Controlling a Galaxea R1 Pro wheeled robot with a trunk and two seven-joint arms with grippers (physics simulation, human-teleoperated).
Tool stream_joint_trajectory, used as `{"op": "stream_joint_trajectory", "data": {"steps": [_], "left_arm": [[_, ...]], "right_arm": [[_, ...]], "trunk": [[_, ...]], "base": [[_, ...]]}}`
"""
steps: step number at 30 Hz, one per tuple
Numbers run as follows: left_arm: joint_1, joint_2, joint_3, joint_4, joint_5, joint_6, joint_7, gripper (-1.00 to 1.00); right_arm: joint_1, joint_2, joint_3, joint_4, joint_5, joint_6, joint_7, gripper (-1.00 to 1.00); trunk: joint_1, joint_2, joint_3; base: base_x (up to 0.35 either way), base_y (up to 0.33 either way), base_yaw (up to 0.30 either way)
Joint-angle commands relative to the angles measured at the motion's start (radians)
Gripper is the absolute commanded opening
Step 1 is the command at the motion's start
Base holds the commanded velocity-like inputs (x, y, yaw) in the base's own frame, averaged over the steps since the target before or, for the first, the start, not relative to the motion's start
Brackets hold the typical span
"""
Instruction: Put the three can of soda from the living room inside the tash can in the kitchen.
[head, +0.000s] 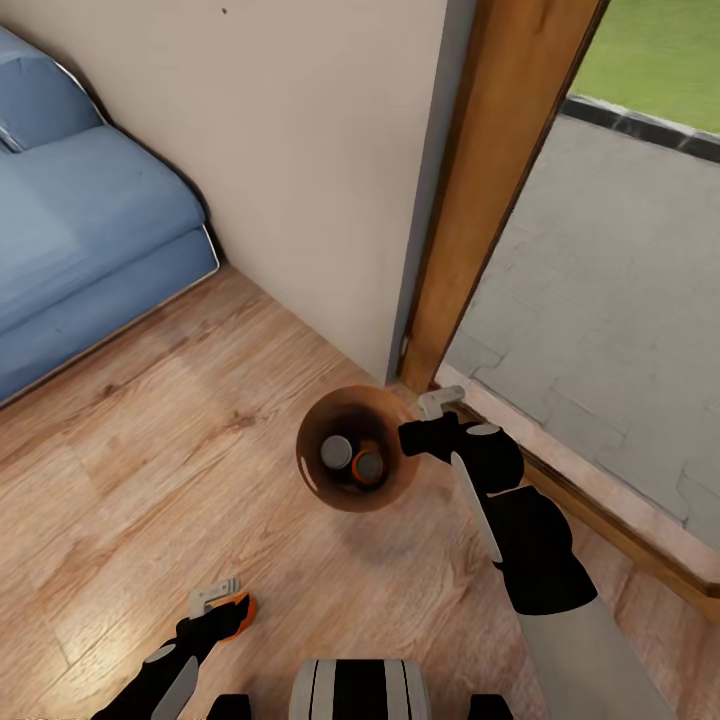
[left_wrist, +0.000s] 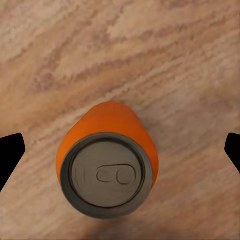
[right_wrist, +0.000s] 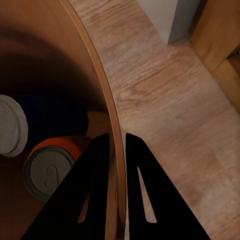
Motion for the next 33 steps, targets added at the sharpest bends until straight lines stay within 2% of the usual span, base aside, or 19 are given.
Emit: {"op": "stream_joint_trajectory", "data": {"steps": [1,17,24,27,33], "left_arm": [[0.000,0.000,0.000,0.000,0.000,0.000,0.000,1.00],[0.000,0.000,0.000,0.000,0.000,0.000,0.000,1.00],[0.000,0.000,0.000,0.000,0.000,0.000,0.000,1.00],[0.000,0.000,0.000,0.000,0.000,0.000,0.000,1.00],[0.000,0.000,0.000,0.000,0.000,0.000,0.000,1.00]], "right_arm": [[0.000,0.000,0.000,0.000,-0.022,0.001,0.007,-1.00],[0.000,0.000,0.001,0.000,-0.022,0.001,0.007,-1.00],[0.000,0.000,0.002,0.000,-0.022,0.001,0.007,-1.00],[0.000,0.000,0.003,0.000,-0.022,0.001,0.006,-1.00],[0.000,0.000,0.003,0.000,-0.022,0.001,0.007,-1.00]], "trunk": [[0.000,0.000,-0.001],[0.000,0.000,-0.027],[0.000,0.000,-0.029],[0.011,-0.021,-0.039],[0.011,-0.021,-0.039]], "base": [[0.000,0.000,0.000],[0.000,0.000,0.000],[0.000,0.000,0.000],[0.000,0.000,0.000],[0.000,0.000,0.000]]}}
